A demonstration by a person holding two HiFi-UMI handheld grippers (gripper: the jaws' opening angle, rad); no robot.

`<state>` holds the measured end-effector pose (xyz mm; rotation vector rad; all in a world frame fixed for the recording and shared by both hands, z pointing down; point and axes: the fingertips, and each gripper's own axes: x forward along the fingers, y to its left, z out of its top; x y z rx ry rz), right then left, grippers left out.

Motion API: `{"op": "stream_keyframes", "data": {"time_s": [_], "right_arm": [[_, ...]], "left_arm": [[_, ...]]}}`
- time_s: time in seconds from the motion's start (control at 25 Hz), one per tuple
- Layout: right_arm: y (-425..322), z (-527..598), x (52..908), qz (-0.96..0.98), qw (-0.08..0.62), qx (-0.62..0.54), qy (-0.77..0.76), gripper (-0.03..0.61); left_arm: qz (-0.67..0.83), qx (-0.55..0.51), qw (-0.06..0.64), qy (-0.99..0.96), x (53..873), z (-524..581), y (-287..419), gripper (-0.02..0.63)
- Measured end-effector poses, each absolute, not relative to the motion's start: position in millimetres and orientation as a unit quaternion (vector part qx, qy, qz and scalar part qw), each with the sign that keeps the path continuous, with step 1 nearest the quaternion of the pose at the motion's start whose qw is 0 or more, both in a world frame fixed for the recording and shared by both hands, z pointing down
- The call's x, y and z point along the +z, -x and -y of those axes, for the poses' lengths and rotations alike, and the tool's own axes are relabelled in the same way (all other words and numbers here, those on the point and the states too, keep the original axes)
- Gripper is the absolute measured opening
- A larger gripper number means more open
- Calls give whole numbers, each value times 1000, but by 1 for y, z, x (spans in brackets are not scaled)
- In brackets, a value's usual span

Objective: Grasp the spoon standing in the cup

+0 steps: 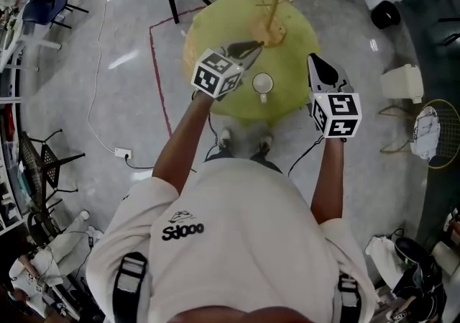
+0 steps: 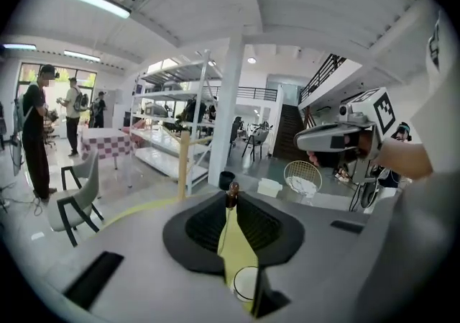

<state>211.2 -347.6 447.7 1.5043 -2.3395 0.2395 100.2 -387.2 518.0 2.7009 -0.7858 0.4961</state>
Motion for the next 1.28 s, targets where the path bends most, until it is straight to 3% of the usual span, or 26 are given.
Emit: {"op": "stream_keyframes", "data": {"time_s": [0.36,0.72,1.28], "right_arm": [[-189,361,365,829,149,-12,-540,21],[-165,361,309,845,127,-71,-515,21],[-147,348,291,840,145,-99,-514,21]], "left_arm": [[331,114,26,-936,406,400,-60,61],[377,66,-47,-923,334,400,-30,61],[391,48,-89,-915,299,383,-5,61]]}}
